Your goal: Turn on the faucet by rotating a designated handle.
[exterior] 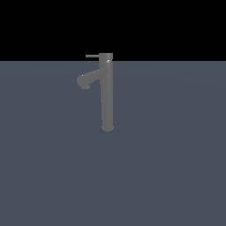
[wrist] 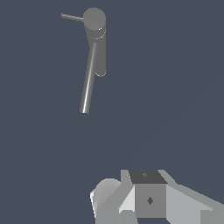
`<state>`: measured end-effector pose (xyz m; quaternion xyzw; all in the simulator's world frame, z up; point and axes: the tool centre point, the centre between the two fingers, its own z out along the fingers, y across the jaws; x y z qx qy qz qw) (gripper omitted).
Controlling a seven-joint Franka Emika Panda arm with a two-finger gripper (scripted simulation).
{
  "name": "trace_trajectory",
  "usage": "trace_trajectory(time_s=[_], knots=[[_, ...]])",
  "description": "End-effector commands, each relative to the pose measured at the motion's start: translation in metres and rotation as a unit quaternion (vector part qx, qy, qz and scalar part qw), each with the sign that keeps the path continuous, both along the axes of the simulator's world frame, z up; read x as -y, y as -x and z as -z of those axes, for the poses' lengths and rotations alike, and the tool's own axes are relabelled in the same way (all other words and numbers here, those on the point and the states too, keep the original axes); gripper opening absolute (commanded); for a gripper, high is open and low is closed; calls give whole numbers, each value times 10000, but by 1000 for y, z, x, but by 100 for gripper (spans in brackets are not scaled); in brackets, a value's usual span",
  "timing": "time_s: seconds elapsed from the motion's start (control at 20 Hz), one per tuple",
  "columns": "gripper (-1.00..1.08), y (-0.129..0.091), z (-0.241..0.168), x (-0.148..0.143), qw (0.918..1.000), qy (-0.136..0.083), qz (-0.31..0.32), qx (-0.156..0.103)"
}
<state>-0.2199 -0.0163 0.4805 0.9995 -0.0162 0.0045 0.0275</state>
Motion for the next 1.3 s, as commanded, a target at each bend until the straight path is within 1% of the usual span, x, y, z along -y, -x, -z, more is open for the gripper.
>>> trace_trajectory(time_s=[0.0,0.25,0.6,0.9,1.25], knots=[[-100,-12,1,-2,10000,3,29,-1],[-100,-44,7,-7,9999,7,109,2],[-100,-102,24,-19,9997,-6,246,7],[-100,-151,47,-30,9993,-37,363,9],[-100,-206,84,-46,9987,-97,504,6]])
